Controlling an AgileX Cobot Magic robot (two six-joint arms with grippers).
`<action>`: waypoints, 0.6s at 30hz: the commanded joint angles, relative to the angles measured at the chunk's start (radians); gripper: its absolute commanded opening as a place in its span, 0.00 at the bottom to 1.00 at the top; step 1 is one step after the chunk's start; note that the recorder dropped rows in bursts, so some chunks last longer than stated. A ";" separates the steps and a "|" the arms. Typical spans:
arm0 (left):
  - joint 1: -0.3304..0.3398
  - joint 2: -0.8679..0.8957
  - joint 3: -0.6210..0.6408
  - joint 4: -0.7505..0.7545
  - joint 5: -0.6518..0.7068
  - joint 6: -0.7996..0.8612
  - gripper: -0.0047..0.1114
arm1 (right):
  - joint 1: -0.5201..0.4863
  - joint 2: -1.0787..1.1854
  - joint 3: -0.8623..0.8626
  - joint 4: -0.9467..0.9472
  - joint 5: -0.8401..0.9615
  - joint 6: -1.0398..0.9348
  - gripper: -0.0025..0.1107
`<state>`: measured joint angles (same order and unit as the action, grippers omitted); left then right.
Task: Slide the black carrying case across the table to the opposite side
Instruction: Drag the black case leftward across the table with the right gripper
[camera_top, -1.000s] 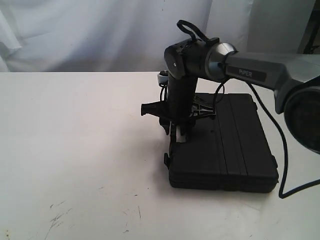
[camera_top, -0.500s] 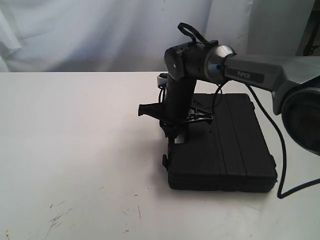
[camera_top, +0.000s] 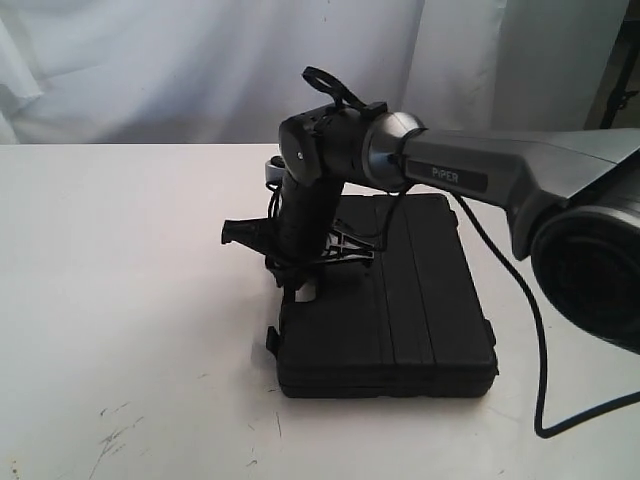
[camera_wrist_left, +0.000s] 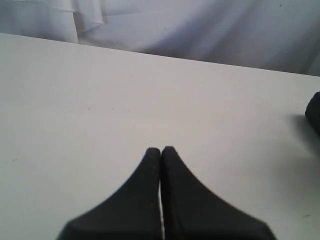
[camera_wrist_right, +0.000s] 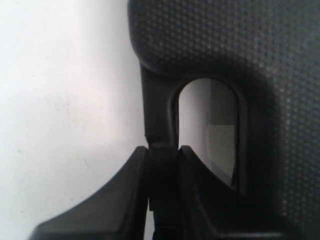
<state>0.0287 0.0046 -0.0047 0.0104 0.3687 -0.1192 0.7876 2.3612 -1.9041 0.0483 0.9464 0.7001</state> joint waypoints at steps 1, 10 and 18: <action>0.001 -0.005 0.005 0.003 -0.005 -0.002 0.04 | 0.021 -0.008 -0.010 0.075 -0.075 0.013 0.02; 0.001 -0.005 0.005 0.003 -0.005 -0.004 0.04 | 0.056 -0.008 -0.010 0.104 -0.188 0.041 0.02; 0.001 -0.005 0.005 0.003 -0.005 -0.002 0.04 | 0.056 -0.008 -0.010 0.126 -0.234 0.048 0.02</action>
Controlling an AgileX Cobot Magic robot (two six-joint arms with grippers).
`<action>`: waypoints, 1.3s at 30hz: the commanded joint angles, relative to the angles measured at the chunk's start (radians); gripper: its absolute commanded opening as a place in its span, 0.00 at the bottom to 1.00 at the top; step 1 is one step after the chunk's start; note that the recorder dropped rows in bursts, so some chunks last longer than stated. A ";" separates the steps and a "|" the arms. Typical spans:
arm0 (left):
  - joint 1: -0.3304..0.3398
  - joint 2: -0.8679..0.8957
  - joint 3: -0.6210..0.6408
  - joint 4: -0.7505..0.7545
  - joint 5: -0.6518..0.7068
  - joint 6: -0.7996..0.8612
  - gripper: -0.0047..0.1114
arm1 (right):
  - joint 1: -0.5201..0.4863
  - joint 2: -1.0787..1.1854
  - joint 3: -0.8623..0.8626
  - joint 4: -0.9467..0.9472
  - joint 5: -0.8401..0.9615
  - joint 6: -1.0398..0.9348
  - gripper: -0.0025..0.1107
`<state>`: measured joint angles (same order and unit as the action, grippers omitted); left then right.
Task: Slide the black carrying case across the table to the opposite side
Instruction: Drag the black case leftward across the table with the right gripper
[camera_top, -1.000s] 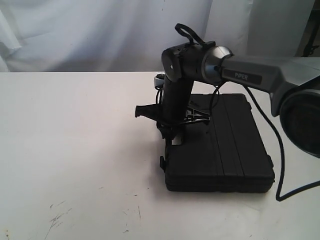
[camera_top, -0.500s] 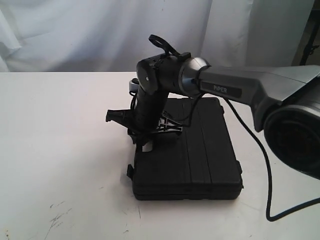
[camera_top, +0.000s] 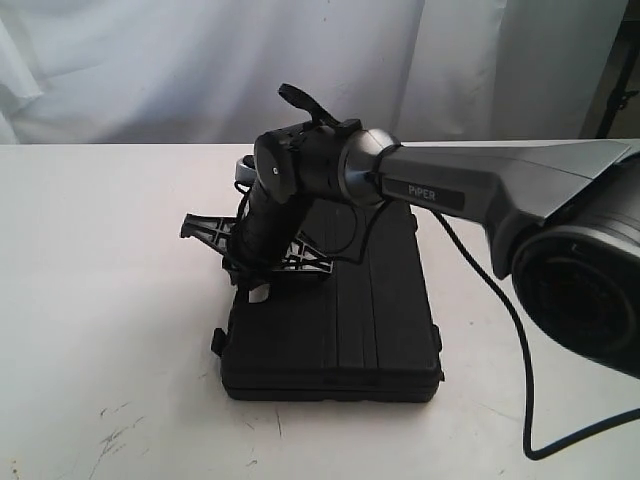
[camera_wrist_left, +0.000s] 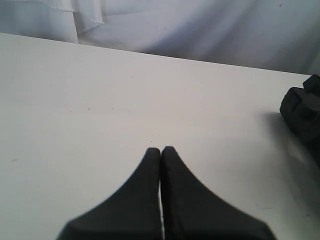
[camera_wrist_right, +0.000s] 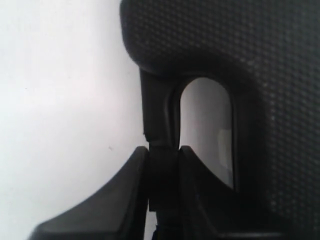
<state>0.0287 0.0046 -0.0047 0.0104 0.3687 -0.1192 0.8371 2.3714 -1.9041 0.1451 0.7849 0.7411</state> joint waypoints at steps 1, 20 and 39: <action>0.001 -0.005 0.005 0.003 -0.005 -0.002 0.04 | 0.006 -0.018 -0.010 0.035 -0.075 0.011 0.02; 0.001 -0.005 0.005 0.003 -0.005 -0.002 0.04 | 0.039 -0.018 -0.010 0.056 -0.143 0.023 0.02; 0.001 -0.005 0.005 0.003 -0.005 -0.004 0.04 | 0.050 -0.018 -0.010 -0.014 -0.169 0.033 0.23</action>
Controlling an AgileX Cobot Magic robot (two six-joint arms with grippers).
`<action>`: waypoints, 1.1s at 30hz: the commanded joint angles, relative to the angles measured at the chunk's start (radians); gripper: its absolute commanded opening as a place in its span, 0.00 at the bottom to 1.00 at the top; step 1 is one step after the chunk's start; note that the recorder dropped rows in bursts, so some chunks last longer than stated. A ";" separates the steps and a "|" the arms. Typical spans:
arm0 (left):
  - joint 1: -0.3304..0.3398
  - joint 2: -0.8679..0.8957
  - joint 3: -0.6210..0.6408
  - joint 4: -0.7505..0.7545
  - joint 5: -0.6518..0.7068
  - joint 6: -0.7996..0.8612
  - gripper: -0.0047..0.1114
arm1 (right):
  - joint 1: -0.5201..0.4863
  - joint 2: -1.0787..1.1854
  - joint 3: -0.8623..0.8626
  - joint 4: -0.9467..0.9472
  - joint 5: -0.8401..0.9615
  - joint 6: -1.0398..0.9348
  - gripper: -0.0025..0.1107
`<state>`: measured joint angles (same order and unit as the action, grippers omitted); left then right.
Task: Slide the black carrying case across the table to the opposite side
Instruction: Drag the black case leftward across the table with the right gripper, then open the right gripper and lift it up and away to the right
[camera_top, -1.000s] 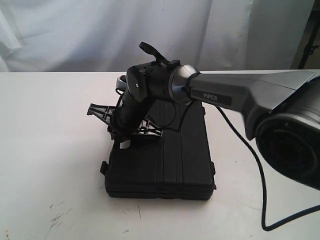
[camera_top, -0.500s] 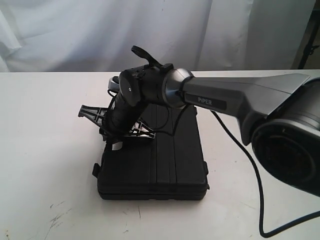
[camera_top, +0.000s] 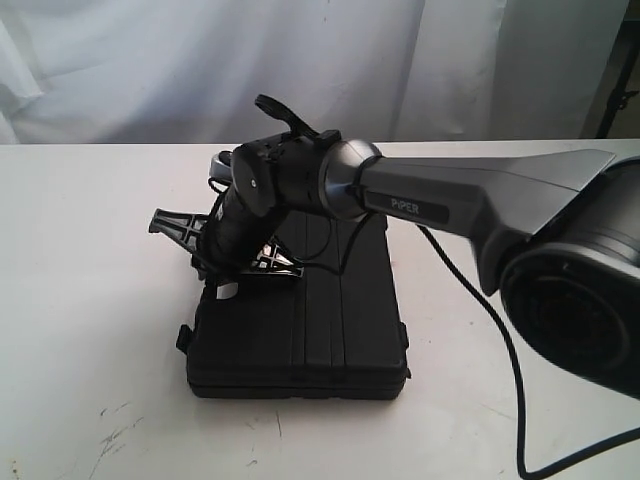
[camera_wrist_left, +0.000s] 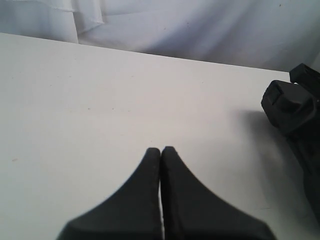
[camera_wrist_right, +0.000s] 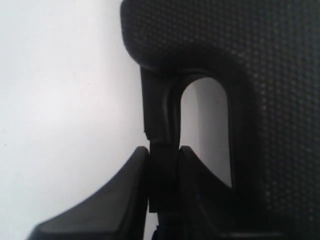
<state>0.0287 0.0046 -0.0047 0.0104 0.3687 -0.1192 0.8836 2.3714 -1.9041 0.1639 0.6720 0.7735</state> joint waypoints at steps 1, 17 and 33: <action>0.001 -0.005 0.005 0.003 -0.005 -0.004 0.04 | 0.004 -0.018 -0.010 -0.035 -0.049 0.001 0.26; 0.001 -0.005 0.005 0.003 -0.005 -0.001 0.04 | -0.069 -0.137 -0.010 -0.061 0.061 -0.134 0.30; 0.001 -0.005 0.005 0.003 -0.005 -0.003 0.04 | -0.044 -0.500 0.156 -0.258 0.067 -0.385 0.02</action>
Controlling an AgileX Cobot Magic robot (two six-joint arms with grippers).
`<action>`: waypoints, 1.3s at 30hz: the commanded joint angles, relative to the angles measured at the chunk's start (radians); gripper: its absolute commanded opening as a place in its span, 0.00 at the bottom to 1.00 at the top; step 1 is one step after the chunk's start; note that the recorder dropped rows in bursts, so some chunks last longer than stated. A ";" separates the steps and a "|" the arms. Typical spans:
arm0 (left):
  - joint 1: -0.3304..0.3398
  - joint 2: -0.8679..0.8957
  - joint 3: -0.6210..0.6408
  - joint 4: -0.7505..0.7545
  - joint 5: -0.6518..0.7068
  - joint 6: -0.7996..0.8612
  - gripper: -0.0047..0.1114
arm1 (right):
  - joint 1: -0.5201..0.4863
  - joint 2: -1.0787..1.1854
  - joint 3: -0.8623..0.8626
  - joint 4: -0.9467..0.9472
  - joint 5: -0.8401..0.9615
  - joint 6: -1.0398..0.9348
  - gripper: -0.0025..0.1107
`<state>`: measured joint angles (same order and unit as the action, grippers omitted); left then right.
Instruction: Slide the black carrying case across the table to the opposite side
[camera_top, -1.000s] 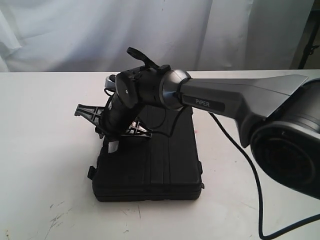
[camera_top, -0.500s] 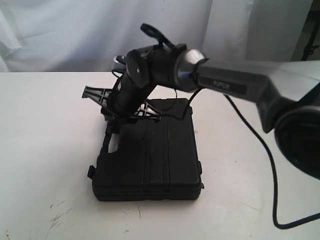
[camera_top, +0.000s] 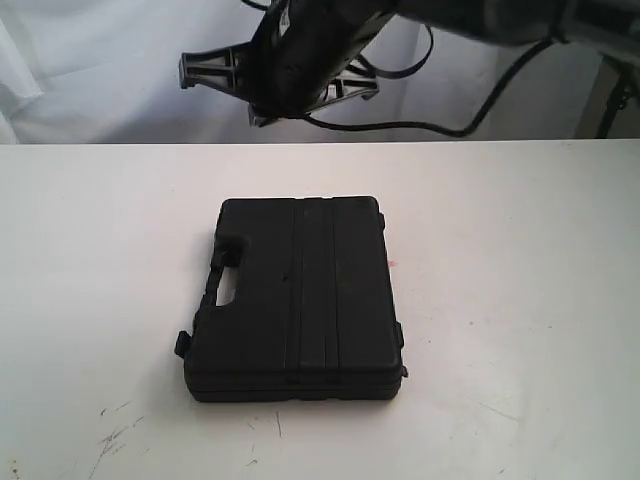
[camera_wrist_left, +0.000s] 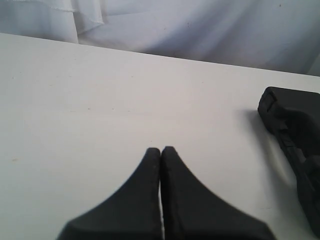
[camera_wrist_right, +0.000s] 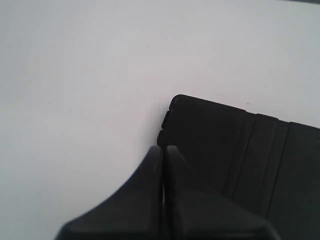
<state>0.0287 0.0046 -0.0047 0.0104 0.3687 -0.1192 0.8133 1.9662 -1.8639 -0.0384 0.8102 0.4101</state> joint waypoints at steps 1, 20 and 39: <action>0.001 -0.005 0.005 0.003 -0.005 -0.003 0.04 | 0.034 -0.128 0.165 -0.058 -0.110 -0.022 0.02; 0.001 -0.005 0.005 0.003 -0.005 -0.003 0.04 | 0.054 -0.640 0.607 -0.110 -0.014 -0.022 0.02; 0.001 -0.005 0.005 0.003 -0.005 -0.003 0.04 | 0.038 -0.803 0.611 -0.191 0.043 -0.022 0.02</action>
<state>0.0287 0.0046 -0.0047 0.0104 0.3687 -0.1192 0.8655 1.1916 -1.2592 -0.2133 0.8483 0.3919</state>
